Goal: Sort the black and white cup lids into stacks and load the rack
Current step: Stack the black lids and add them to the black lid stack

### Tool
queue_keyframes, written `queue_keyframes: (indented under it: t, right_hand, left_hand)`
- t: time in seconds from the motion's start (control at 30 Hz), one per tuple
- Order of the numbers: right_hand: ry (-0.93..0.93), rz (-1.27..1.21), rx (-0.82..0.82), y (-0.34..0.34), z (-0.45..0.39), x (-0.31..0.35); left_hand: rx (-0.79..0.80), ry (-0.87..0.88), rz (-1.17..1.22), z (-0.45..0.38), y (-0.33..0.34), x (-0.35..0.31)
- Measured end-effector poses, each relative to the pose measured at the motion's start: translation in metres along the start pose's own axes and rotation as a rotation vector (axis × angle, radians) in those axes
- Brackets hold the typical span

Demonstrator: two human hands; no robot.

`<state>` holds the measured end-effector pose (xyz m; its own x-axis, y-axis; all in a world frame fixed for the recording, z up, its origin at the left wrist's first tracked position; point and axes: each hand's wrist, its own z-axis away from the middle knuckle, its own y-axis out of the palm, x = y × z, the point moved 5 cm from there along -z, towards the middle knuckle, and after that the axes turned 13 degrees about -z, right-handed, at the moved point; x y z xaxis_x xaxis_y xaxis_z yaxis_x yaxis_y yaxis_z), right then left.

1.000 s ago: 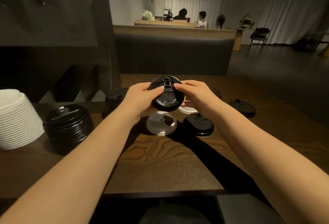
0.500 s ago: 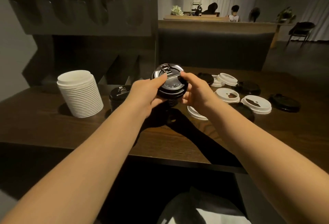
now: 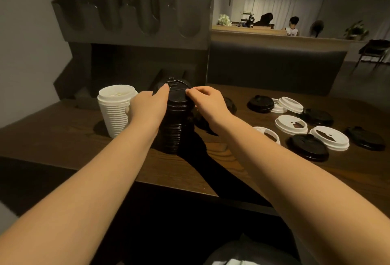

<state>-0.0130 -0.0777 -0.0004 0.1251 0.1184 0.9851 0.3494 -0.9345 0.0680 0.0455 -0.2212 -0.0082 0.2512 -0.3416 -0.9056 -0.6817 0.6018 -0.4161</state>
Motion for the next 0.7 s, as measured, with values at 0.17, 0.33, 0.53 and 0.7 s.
queue_keyframes:
  t: [0.17,0.33,0.53,0.7]
  right_hand:
    - [0.033,0.184,-0.070,0.008,-0.017,-0.015]
    - [0.106,0.220,-0.082,0.007,-0.020,-0.027]
    - [0.135,0.167,-0.075,0.007,-0.020,-0.037]
    - [0.079,0.152,-0.083,0.004,-0.018,-0.041]
  left_hand:
    - [0.095,-0.107,0.040,-0.010,0.010,0.026]
    - [0.175,-0.134,0.079,-0.015,0.016,0.034]
    - [0.216,-0.117,0.069,-0.017,0.019,0.035]
    - [0.247,-0.099,0.055,-0.015,0.020,0.036]
